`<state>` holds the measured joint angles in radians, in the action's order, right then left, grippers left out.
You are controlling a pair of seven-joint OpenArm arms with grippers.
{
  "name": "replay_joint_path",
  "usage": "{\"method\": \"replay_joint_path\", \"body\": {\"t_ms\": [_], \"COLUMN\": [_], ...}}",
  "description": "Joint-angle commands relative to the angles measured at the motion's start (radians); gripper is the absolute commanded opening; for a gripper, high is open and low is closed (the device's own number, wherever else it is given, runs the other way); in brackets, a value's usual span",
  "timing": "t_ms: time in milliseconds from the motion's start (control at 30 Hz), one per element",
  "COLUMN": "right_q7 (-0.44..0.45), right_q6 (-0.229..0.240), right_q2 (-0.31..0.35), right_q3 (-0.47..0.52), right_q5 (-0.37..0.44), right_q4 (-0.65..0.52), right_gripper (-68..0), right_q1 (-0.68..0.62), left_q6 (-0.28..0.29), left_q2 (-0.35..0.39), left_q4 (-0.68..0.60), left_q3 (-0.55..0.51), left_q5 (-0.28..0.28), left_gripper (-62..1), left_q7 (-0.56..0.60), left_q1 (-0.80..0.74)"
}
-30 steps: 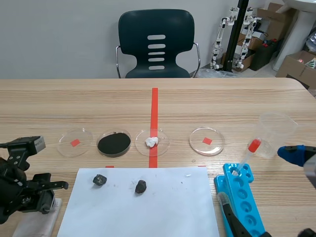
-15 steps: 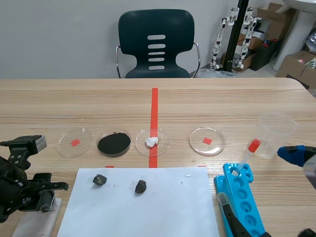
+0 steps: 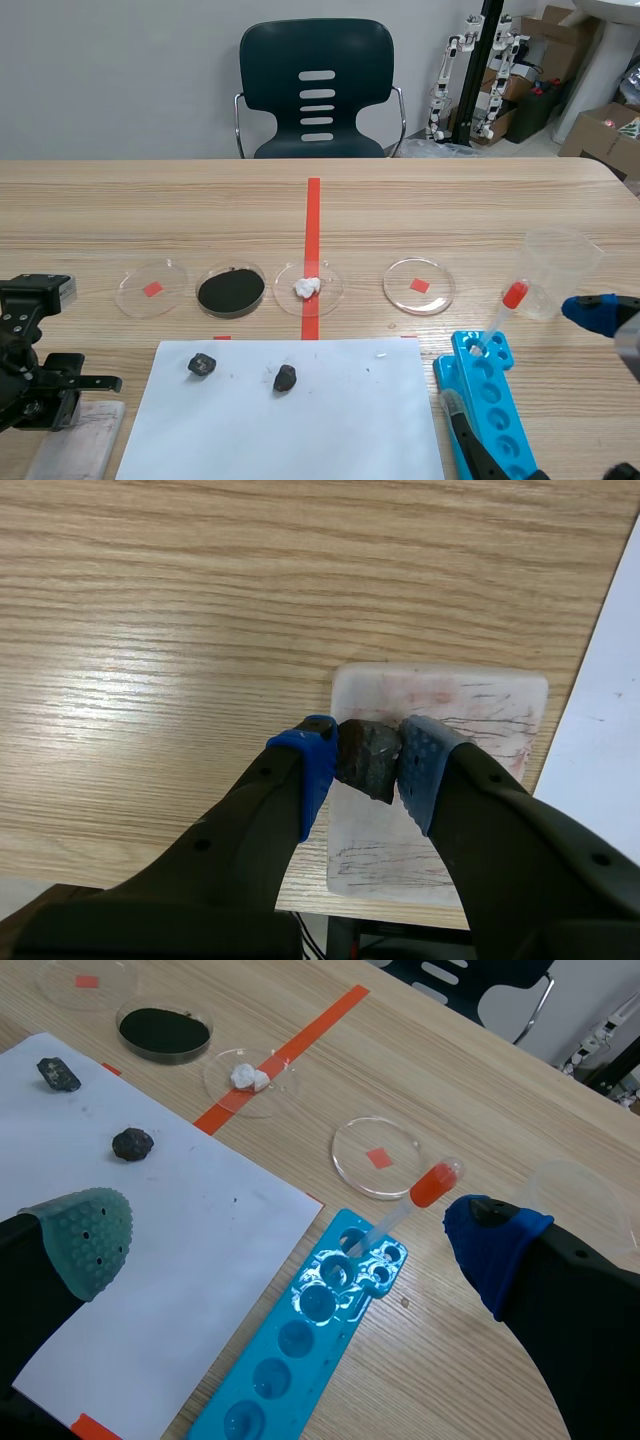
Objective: Rub the mineral on the streak plate
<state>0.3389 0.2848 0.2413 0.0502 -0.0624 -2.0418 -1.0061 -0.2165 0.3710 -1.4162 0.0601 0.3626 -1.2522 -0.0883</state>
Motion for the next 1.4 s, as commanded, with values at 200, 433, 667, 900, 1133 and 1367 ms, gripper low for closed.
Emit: {"method": "replay_joint_path", "body": {"t_ms": [200,433,667,900,1133,1367], "right_q7": [0.015,0.015,0.015,0.015,0.015,0.014], "right_q6": [-0.003,-0.003,-0.003,-0.003,-0.003,-0.003], "right_q2": [0.008,0.008,0.008,0.008,0.008,0.008], "right_q3": [0.003,0.003,0.003,0.003,0.003,0.003], "right_q5": [0.010,0.010,0.010,0.010,0.010,0.010], "right_q4": [-0.012,-0.012,-0.012,-0.012,-0.012,-0.012], "right_gripper": [0.4,0.4,0.4,0.4,0.4,0.4], "right_q1": [0.006,0.006,0.006,0.006,0.006,0.006], "left_q6": [-0.006,-0.005,0.063,0.248,0.380,0.422], "left_q2": [0.016,0.044,0.048,0.074,0.115,0.129], "left_q4": [-0.029,-0.211,-0.364,-0.450,-0.491,-0.491], "left_q3": [-0.002,-0.002,-0.002,-0.002,-0.002,-0.003], "left_q5": [-0.020,-0.019,-0.019,-0.011,-0.012,-0.043], "left_gripper": [-49.6,-49.6,-49.6,-49.6,-49.6,-49.6], "left_q7": [0.014,0.195,0.548,0.879,1.146,1.291], "left_q1": [-0.019,-0.090,-0.185,-0.312,-0.436,-0.550]}}
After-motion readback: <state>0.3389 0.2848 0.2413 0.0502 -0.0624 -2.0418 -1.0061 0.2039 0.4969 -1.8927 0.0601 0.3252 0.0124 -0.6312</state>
